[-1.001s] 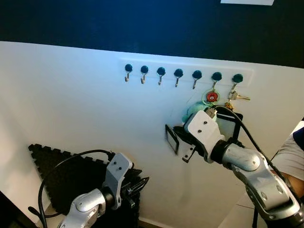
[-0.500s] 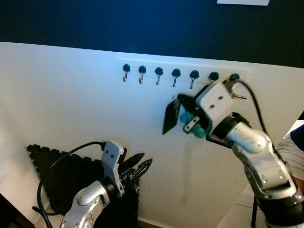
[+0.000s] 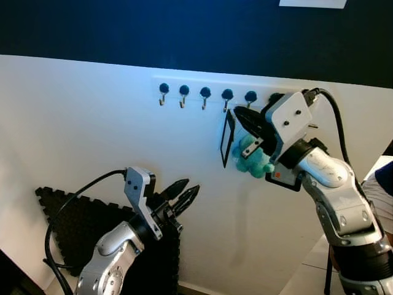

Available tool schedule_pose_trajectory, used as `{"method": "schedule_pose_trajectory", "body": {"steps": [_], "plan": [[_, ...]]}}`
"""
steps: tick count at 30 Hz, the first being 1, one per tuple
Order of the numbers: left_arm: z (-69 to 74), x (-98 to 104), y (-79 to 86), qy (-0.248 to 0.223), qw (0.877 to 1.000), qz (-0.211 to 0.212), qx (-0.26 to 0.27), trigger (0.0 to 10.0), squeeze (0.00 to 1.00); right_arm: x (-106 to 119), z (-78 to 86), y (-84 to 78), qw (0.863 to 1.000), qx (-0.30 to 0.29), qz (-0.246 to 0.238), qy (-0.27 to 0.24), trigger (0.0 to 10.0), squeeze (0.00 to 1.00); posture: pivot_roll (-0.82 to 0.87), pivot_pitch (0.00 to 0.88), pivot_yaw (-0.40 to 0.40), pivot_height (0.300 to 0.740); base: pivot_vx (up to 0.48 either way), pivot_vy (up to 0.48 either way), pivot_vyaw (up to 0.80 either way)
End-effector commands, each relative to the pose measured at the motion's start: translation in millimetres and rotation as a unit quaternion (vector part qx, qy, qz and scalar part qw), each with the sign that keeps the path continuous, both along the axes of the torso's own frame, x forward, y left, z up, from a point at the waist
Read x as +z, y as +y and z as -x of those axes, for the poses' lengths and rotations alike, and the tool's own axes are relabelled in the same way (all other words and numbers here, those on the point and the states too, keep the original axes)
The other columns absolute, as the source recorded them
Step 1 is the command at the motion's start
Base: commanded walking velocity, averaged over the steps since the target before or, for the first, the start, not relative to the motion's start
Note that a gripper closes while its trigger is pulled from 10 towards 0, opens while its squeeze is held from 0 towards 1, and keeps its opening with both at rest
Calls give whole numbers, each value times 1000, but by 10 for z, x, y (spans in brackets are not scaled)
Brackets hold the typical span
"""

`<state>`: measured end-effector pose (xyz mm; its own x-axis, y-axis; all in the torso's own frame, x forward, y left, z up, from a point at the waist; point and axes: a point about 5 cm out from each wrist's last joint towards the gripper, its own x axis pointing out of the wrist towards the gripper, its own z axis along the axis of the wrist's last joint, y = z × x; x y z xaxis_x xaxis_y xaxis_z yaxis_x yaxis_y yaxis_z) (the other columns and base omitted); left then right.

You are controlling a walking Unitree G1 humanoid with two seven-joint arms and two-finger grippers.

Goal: Hang keys on a hook

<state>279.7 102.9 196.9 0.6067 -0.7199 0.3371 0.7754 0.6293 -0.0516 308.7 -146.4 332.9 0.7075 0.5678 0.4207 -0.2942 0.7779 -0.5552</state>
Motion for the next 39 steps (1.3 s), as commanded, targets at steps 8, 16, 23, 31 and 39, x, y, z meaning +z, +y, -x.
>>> {"method": "schedule_pose_trajectory", "body": {"steps": [8,16,23,31,39], "plan": [[27,31,-17,0,1000,3,-11,10000,0,50,14,-66,1000,-3,4,-1,10000,0,10,114,5,740,0,0,0],[34,4,-32,6,1000,-5,-19,10000,0,-105,-1,-127,998,-11,27,52,10000,0,4,117,11,740,0,0,0],[31,-6,-41,9,1000,-9,-22,10000,0,-200,-21,-192,995,-25,41,83,10000,0,6,118,13,740,0,0,0],[29,2,-21,8,1000,-8,-19,10000,0,-147,-8,-204,996,-17,30,78,10000,0,6,118,14,740,0,0,0],[21,81,-44,-5,1000,6,-22,10000,0,-10,78,-106,998,30,10,46,10000,0,7,117,10,740,0,0,0]]}}
